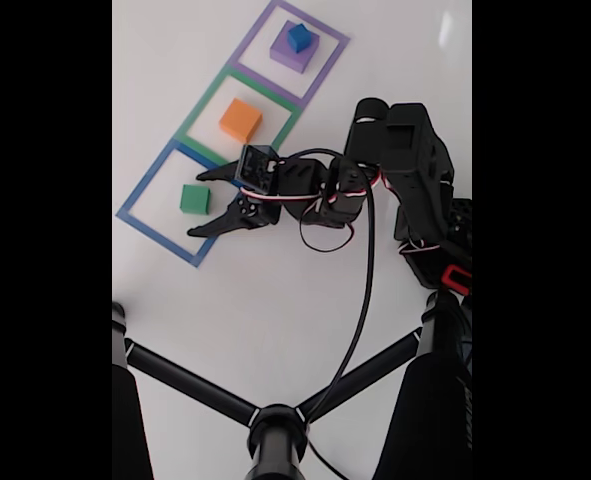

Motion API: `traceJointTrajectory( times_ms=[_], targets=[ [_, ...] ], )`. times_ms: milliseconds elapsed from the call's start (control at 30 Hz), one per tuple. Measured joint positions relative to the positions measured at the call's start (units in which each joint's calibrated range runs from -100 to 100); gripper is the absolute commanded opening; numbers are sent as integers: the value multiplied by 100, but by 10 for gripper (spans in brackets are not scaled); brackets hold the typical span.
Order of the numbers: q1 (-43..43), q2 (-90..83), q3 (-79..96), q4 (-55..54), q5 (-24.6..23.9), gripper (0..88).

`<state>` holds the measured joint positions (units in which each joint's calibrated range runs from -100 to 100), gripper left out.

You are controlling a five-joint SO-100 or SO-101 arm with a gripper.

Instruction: Tower of hanoi

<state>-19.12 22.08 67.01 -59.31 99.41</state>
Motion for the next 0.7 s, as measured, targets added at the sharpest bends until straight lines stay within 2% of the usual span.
traceJointTrajectory(
  times_ms=[700],
  targets=[
    [-131,34,-113,0,0,158]
  ],
)
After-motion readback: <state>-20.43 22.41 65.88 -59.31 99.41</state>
